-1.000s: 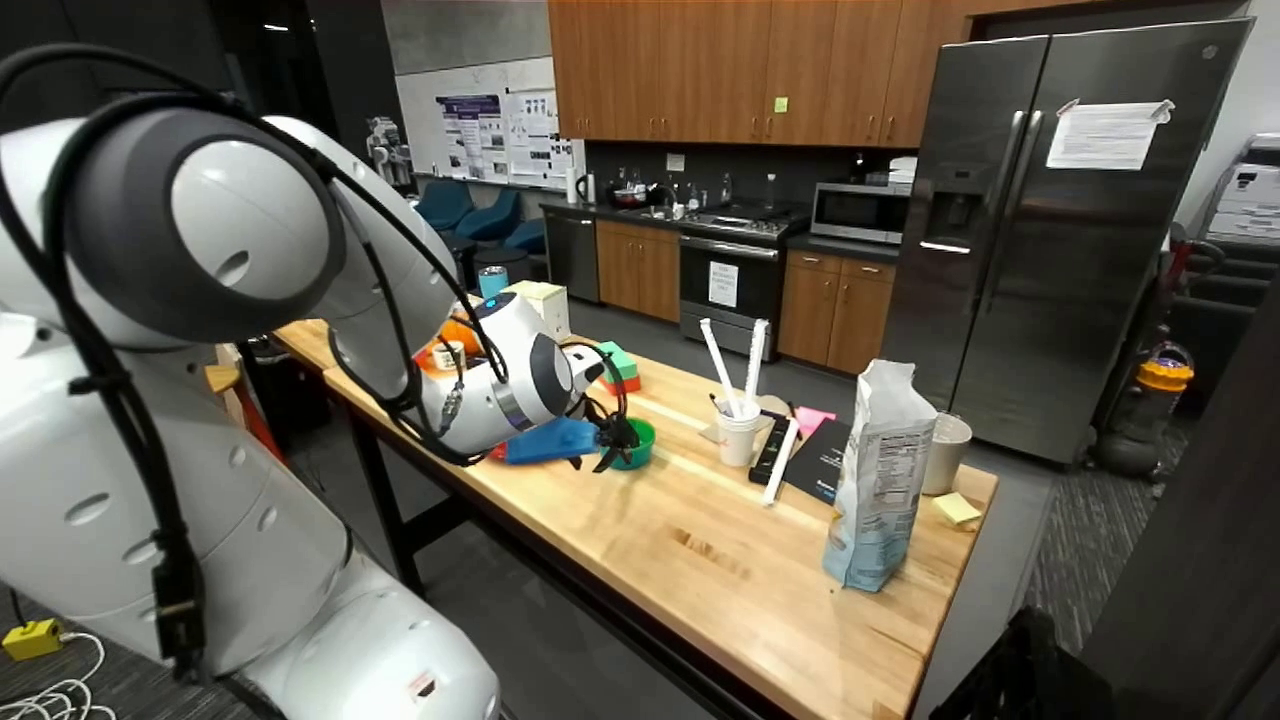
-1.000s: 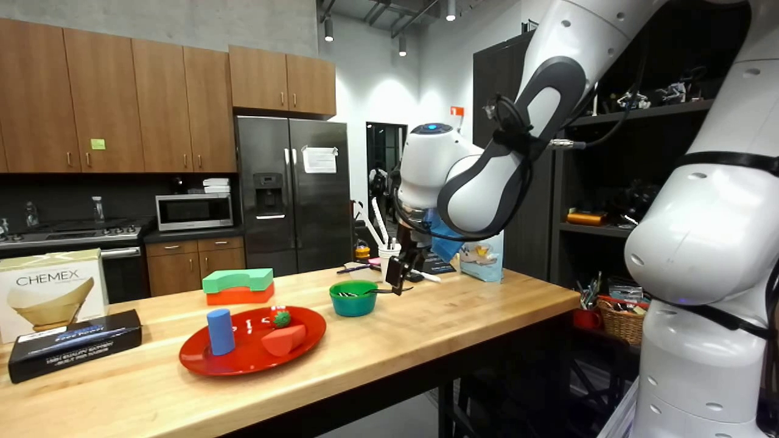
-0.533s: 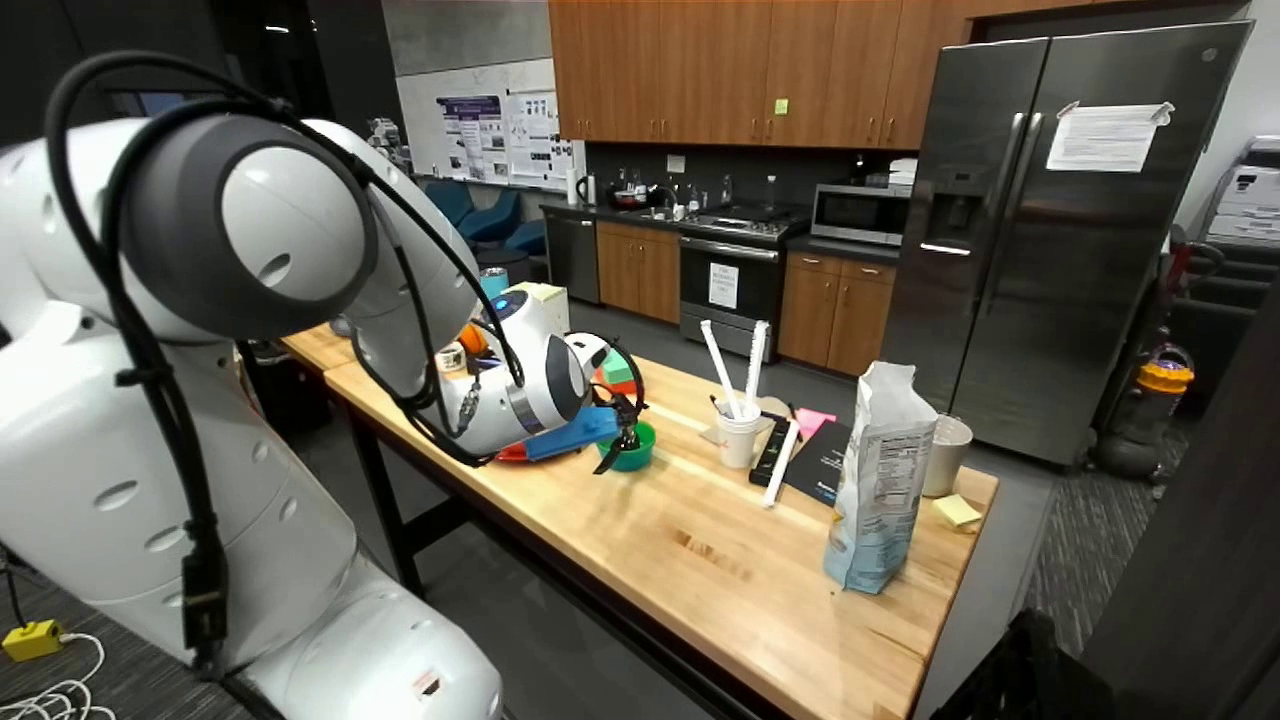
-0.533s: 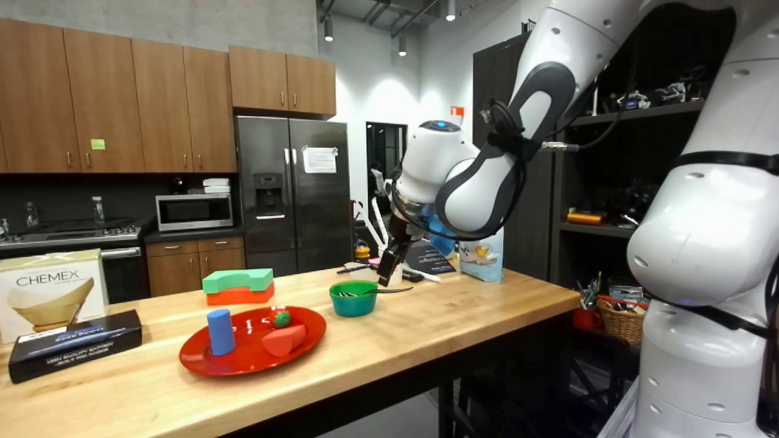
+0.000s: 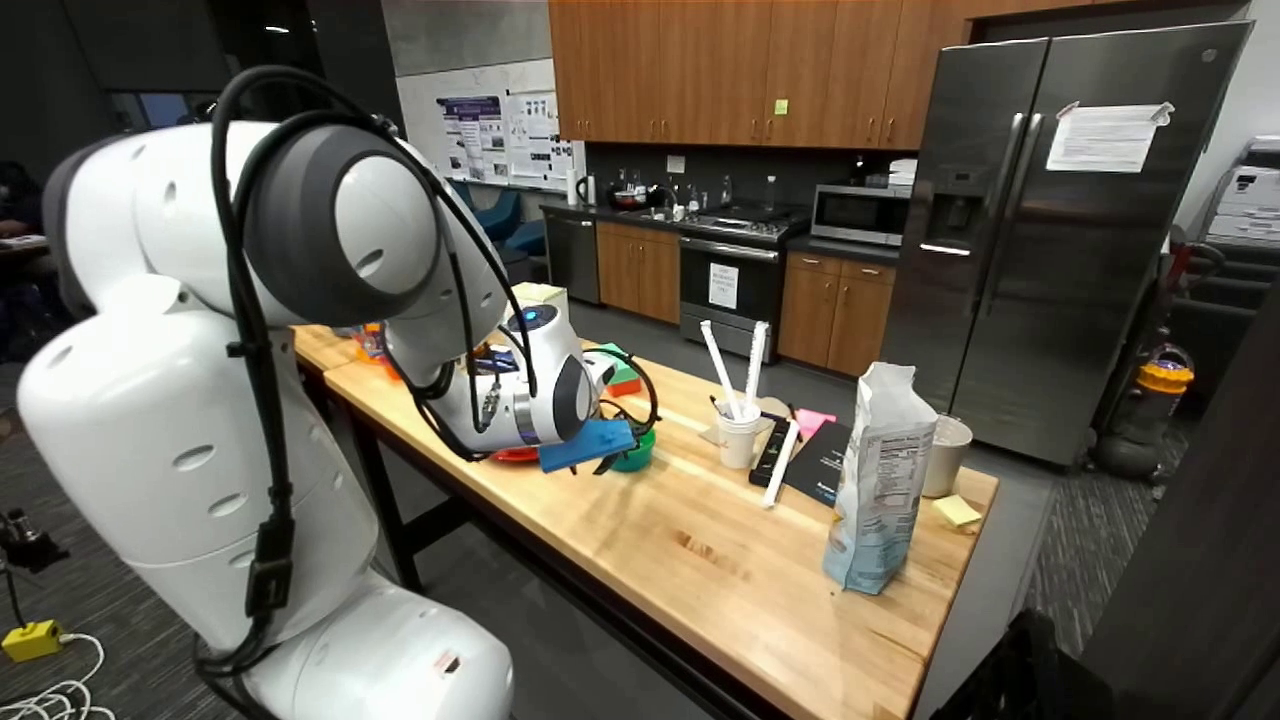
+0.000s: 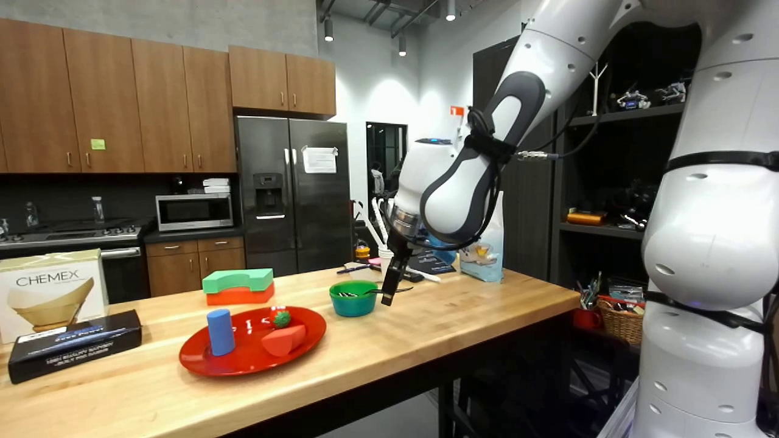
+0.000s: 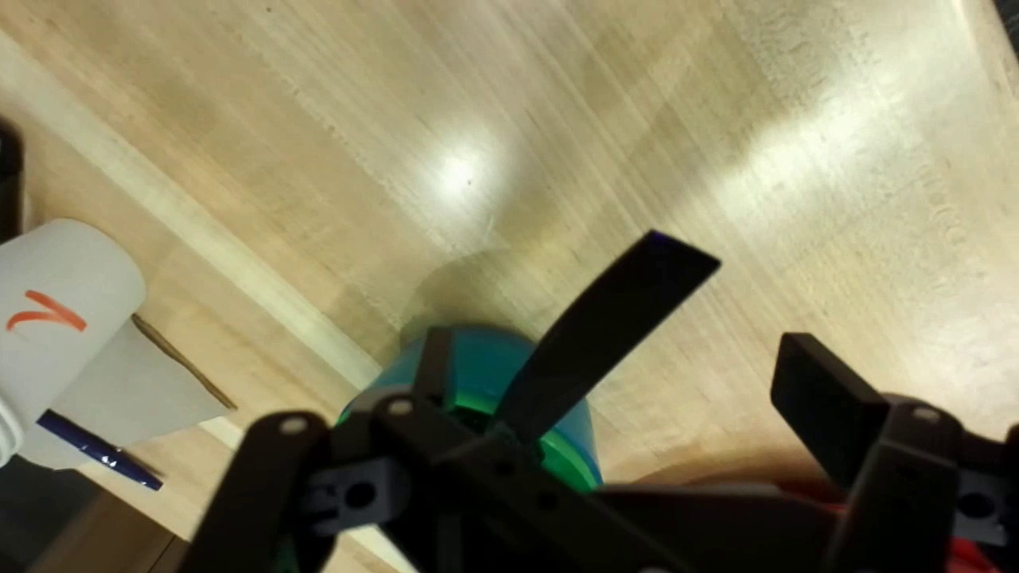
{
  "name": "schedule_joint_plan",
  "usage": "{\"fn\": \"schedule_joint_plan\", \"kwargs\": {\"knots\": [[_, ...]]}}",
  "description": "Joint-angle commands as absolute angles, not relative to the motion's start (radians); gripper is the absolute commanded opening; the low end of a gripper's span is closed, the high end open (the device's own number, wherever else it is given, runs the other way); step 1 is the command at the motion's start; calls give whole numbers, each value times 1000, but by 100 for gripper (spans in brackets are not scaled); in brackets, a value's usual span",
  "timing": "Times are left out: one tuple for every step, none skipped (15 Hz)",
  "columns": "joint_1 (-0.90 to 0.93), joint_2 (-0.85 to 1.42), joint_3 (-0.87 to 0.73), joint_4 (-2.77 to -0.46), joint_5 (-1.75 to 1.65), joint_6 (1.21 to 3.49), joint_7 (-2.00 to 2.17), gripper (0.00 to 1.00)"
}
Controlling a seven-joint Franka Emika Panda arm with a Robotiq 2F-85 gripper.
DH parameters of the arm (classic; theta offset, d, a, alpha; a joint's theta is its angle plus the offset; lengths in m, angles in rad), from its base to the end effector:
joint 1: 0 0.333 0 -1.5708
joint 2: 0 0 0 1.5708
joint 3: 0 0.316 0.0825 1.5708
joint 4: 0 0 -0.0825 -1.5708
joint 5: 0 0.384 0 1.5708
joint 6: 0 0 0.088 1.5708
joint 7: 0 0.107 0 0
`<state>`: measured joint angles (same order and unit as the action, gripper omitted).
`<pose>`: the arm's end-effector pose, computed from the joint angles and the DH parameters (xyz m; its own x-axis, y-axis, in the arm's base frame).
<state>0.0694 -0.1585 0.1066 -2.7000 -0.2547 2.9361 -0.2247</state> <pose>0.4277 0.0917 0.3210 0.7357 0.5984 0.3173 0.5504 -0.8012 0.2349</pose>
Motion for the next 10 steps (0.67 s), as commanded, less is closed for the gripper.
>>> {"fn": "schedule_joint_plan", "kwargs": {"knots": [[79, -172, 90, -2677, -258, 2851, -271, 100], [79, -172, 91, -2674, -257, 2838, -274, 100], [79, -174, 91, -2671, -257, 2826, -277, 100], [79, -173, 91, -2668, -256, 2816, -279, 100], [79, -174, 91, -2667, -257, 2809, -278, 100], [79, -175, 90, -2665, -255, 2805, -280, 100], [78, -174, 90, -2665, -257, 2810, -278, 100], [71, -174, 93, -2665, -270, 2819, -268, 81], [70, -173, 92, -2667, -275, 2833, -268, 75], [68, -172, 92, -2667, -279, 2844, -265, 68]]}}
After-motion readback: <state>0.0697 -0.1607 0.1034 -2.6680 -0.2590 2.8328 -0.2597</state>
